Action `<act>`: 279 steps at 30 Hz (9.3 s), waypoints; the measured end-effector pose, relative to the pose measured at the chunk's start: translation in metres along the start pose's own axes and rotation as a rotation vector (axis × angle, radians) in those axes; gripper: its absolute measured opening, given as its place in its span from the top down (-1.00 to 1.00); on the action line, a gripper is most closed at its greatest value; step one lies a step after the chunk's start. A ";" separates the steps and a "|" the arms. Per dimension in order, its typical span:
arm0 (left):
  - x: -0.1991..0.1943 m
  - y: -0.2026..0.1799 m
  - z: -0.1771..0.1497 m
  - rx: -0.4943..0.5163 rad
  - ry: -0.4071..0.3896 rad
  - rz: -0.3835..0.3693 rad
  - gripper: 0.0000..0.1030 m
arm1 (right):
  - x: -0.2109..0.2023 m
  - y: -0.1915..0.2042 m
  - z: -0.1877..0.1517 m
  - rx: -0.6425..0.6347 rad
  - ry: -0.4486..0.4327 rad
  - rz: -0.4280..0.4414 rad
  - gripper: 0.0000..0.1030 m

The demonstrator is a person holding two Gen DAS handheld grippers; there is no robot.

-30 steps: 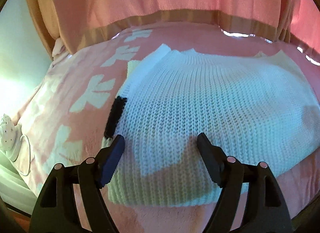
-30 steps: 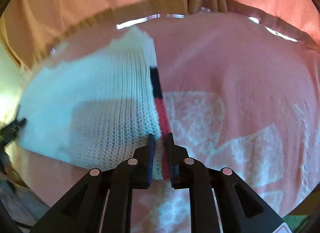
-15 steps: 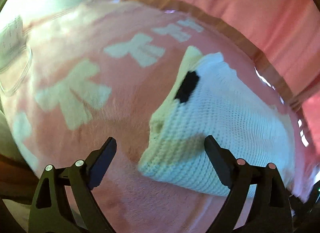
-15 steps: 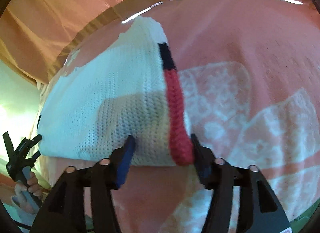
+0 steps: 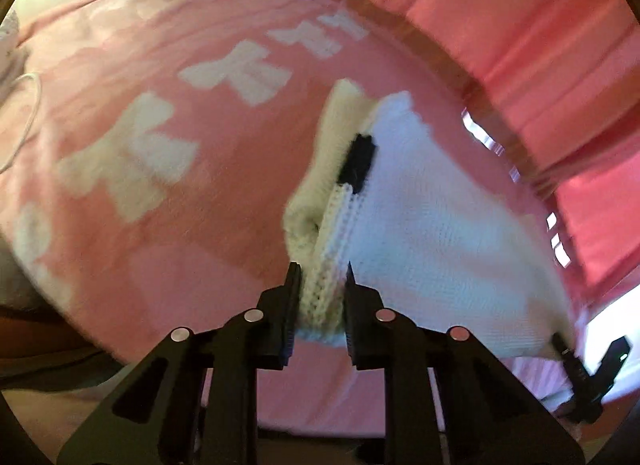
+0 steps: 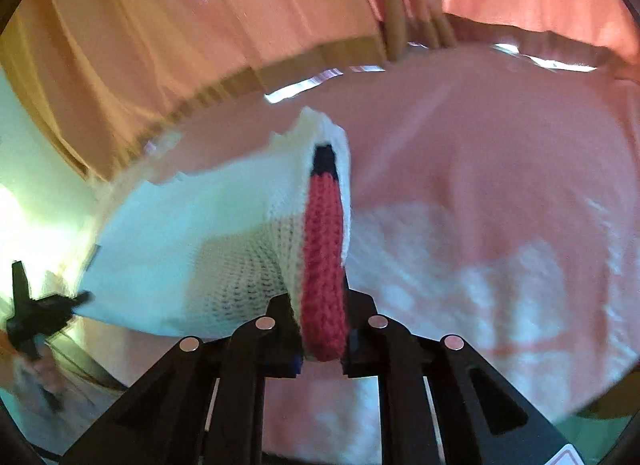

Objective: Fold small clothes

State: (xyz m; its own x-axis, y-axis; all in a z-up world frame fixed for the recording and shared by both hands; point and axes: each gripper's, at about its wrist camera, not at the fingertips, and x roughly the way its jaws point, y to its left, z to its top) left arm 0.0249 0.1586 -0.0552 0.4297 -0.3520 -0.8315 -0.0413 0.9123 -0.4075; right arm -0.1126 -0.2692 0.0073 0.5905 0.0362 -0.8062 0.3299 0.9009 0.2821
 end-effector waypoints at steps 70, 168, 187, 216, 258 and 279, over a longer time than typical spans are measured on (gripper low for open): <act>0.030 -0.062 0.052 0.136 -0.120 0.128 -0.59 | 0.053 0.175 0.041 -0.352 -0.013 0.237 0.85; 0.027 -0.176 -0.098 0.483 -0.101 -0.119 -0.68 | 0.017 0.029 0.103 0.090 0.080 0.402 0.42; 0.060 -0.196 -0.105 0.552 0.024 -0.129 0.51 | 0.024 0.008 0.049 0.081 0.197 0.355 0.71; 0.026 -0.248 -0.054 0.578 -0.035 -0.117 0.14 | 0.004 0.034 0.060 -0.176 0.073 0.048 0.92; 0.115 -0.215 -0.036 0.279 0.144 -0.209 -0.91 | 0.068 -0.040 0.046 0.237 0.166 0.278 -0.73; 0.047 -0.258 -0.041 0.459 0.097 -0.240 0.06 | -0.023 -0.003 0.049 0.221 -0.058 0.324 0.23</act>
State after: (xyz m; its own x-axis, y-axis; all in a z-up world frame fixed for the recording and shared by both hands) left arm 0.0189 -0.1017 -0.0048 0.2924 -0.5603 -0.7749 0.4572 0.7937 -0.4014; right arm -0.0910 -0.2944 0.0506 0.7285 0.2728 -0.6284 0.2668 0.7319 0.6270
